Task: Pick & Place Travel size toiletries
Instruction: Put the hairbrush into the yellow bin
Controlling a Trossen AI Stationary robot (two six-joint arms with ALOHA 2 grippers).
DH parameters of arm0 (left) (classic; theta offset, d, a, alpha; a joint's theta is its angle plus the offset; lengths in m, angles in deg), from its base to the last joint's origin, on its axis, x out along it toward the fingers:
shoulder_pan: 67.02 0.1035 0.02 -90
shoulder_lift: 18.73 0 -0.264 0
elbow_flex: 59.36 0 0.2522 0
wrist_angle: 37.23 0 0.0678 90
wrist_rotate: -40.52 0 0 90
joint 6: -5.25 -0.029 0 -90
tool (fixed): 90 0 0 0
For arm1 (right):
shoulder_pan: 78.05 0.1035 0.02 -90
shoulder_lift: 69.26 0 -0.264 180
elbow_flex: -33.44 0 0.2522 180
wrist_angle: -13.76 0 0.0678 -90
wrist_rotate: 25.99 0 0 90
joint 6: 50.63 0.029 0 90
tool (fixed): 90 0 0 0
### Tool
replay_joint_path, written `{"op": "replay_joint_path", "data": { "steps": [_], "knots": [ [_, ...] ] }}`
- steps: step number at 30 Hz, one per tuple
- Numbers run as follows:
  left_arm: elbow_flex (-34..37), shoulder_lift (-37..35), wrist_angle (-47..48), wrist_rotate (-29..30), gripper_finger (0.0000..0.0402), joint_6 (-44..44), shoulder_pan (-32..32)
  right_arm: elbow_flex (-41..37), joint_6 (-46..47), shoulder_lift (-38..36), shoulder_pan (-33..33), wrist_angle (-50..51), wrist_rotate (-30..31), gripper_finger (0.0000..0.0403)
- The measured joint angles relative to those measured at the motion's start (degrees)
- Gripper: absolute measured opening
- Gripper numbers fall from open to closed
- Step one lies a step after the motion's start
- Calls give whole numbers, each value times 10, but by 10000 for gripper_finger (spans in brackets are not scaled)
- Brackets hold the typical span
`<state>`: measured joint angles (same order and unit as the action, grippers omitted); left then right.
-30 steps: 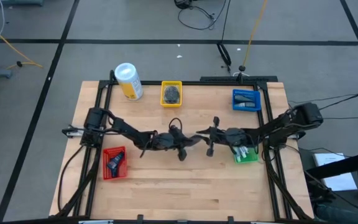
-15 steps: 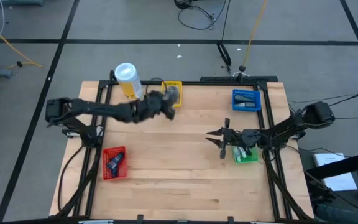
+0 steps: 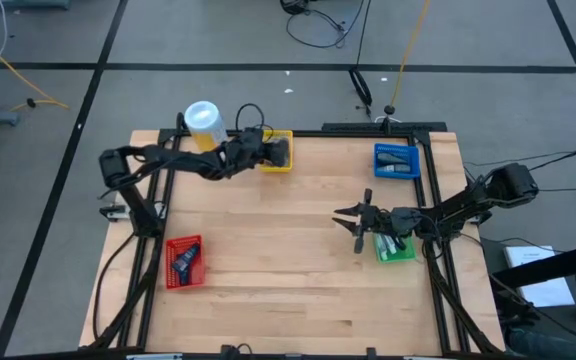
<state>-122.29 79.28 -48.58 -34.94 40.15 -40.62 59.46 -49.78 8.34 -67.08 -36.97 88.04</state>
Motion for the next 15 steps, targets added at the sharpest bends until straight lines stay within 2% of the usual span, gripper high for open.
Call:
{"op": "replay_joint_path", "data": {
  "steps": [4, 11, 15],
  "knots": [
    [0, 13, 2, -2, 81, -14, 14, 0, 0, 0, 0, 0, 0, 89],
    [0, -26, 15, -51, 171, -64, 43, 0, 0, 0, 0, 1, 0, 89],
    [0, -61, 41, 22, 183, -62, 41, 0, 0, 0, 0, 1, 0, 89]
  ]
}}
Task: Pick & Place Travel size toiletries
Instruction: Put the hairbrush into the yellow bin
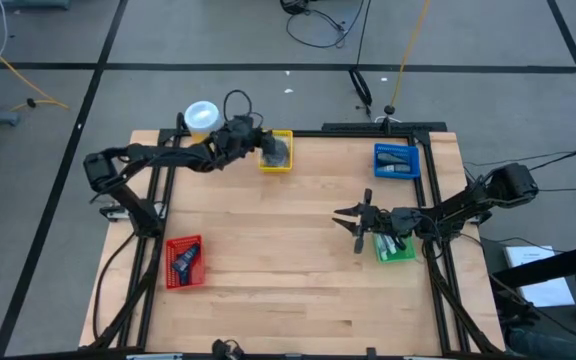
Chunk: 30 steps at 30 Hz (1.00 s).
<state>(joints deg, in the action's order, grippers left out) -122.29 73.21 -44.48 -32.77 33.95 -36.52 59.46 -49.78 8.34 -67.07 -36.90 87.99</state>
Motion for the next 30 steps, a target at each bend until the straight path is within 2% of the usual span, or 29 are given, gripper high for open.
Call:
{"op": "replay_joint_path", "data": {
  "steps": [3, 7, 13, 19, 23, 30],
  "knots": [
    [0, -5, 9, 5, 167, -41, -17, 0, 0, 0, 0, 0, 0, 89],
    [-3, 8, 25, 5, 115, -76, -42, 0, 0, 0, -2, 0, 0, 89],
    [-98, 73, 215, 12, 11, -70, -32, 0, 7, 0, -10, -1, 0, 89],
    [-217, 176, 321, -6, 17, -69, -27, 0, 8, 0, -12, 0, -1, 89],
    [-273, 222, 347, -2, 3, -72, -27, 0, 8, 0, -12, 0, -1, 89],
    [-323, 201, 370, -6, 13, -103, -31, 0, 8, 0, -12, 11, -1, 89]
  ]
}}
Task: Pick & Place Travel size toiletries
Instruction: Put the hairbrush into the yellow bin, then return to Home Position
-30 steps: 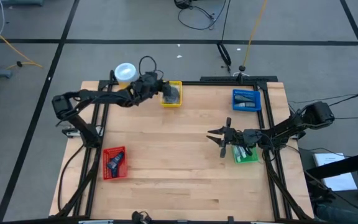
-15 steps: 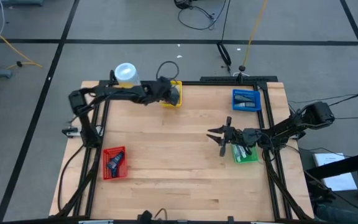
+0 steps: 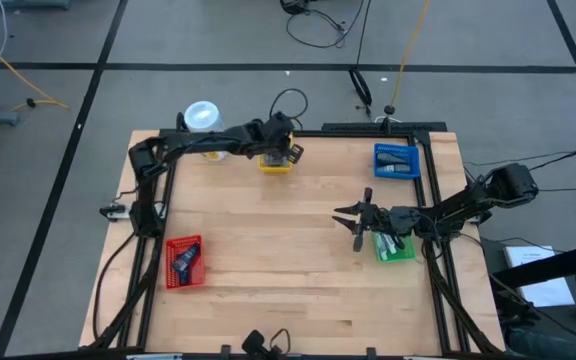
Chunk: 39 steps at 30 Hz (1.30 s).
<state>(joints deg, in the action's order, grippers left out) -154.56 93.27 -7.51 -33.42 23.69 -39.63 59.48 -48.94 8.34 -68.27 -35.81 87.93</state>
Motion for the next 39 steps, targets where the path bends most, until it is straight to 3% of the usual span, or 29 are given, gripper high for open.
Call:
{"op": "replay_joint_path", "data": {
  "steps": [5, 9, 14, 18, 23, 26, 32, 39],
  "knots": [
    [-3, -60, 72, 9, 2, -36, -20, 0, 0, 0, 0, 5, 0, 89],
    [43, -100, 81, 40, 9, -53, -58, 0, 1, 0, 0, 14, -2, 89],
    [163, -140, -41, 44, 2, -53, -117, 0, 14, 0, -1, 26, -47, 88],
    [260, -163, -166, 13, 13, -64, -160, 0, 52, -25, -16, 55, -75, 79],
    [333, -183, -274, -12, 8, -63, -205, 0, 93, -151, -79, 233, -246, 42],
    [337, -188, -306, -13, 2, -67, -224, 0, 93, -235, -108, 354, -310, 16],
    [336, -198, -345, -12, 15, -90, -251, 0, 73, -394, -112, 504, -314, 6],
    [335, -221, -352, -12, 3, -93, -268, -66, 84, -548, -97, 530, -316, 1]
  ]
}}
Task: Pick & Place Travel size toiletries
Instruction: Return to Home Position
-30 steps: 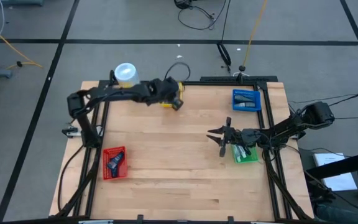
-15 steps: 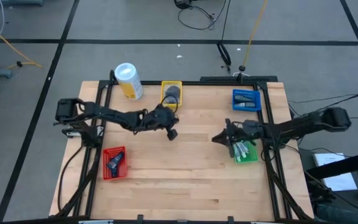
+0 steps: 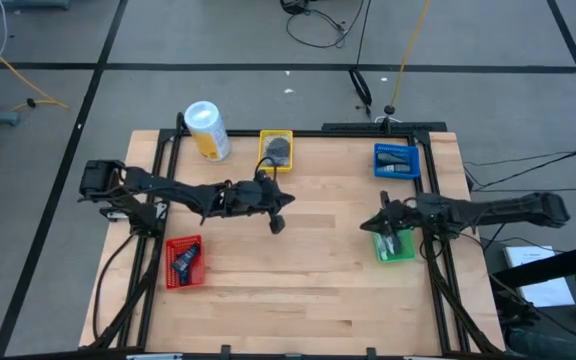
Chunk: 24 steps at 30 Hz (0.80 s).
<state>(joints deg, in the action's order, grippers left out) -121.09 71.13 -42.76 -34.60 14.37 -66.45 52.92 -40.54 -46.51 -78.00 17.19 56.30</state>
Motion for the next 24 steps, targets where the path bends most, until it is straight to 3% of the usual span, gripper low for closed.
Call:
{"op": "replay_joint_path", "data": {
  "steps": [11, 19, 24],
  "knots": [
    [0, -4, 9, 1, 10, 0, -7, -46, -31, -161, 1, 6, 2, 1],
    [0, -5, 3, 1, 11, 12, -7, -48, -35, -178, 0, 18, 2, 1],
    [0, -64, 41, -1, 2, -15, -7, -48, -35, -178, 0, 17, 2, 2]
  ]
}}
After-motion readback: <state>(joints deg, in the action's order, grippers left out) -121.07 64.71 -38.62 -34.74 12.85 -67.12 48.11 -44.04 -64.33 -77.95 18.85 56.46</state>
